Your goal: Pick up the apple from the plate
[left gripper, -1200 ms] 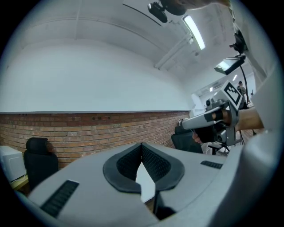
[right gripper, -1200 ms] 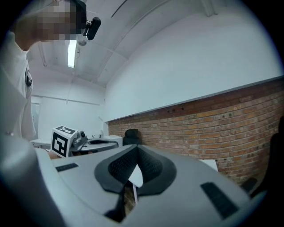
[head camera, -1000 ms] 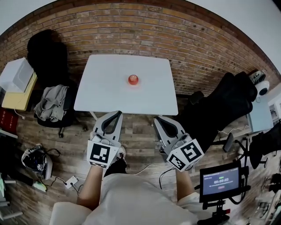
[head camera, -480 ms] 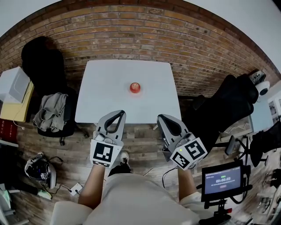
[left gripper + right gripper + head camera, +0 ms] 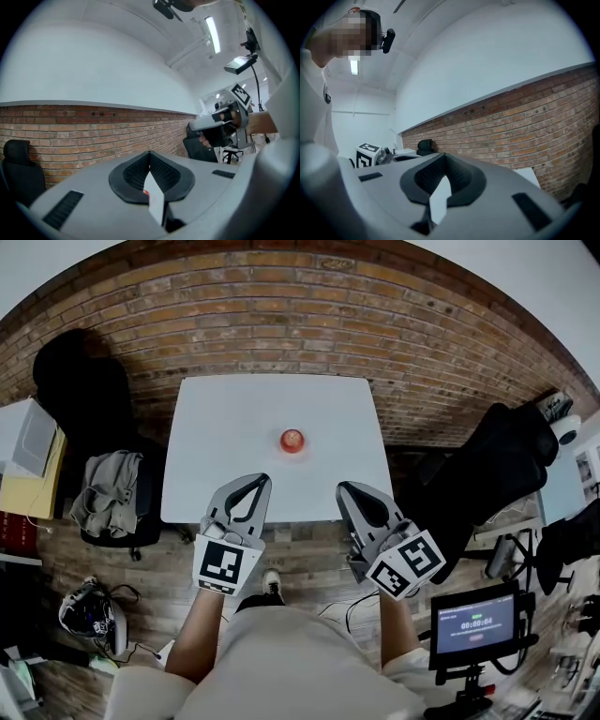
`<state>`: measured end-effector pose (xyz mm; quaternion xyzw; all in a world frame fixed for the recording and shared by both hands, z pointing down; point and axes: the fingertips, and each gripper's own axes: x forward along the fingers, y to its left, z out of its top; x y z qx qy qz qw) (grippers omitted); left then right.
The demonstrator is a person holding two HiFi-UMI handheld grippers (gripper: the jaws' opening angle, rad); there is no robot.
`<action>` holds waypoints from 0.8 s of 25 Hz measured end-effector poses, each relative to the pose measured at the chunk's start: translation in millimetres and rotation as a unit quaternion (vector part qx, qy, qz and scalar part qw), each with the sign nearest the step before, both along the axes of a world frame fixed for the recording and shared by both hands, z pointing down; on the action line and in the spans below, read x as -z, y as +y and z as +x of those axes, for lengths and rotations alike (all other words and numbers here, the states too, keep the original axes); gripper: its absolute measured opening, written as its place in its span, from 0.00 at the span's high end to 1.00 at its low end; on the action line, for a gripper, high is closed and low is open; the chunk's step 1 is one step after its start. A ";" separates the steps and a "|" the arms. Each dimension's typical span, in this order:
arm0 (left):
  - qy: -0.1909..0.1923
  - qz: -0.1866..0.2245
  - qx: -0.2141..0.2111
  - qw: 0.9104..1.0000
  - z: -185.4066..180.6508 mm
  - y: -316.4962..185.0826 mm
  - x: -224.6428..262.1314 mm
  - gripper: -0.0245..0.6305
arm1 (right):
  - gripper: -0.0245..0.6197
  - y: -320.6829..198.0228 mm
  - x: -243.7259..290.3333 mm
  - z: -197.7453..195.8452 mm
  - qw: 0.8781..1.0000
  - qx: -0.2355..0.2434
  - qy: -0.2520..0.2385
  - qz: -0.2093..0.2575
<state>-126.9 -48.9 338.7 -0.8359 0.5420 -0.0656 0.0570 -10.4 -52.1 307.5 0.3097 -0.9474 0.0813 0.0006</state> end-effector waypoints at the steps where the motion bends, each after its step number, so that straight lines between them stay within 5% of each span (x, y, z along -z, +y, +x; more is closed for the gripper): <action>1: -0.001 0.001 -0.002 1.000 -1.6 -2.3 2.1 0.95 | 0.96 -2.9 1.6 -2.0 1.000 -0.002 0.000 0.000; 20: -0.007 -0.018 -0.015 1.000 -22.2 -61.5 -5.9 0.95 | 0.96 -59.9 -4.1 -23.7 1.000 -0.013 0.009 -0.005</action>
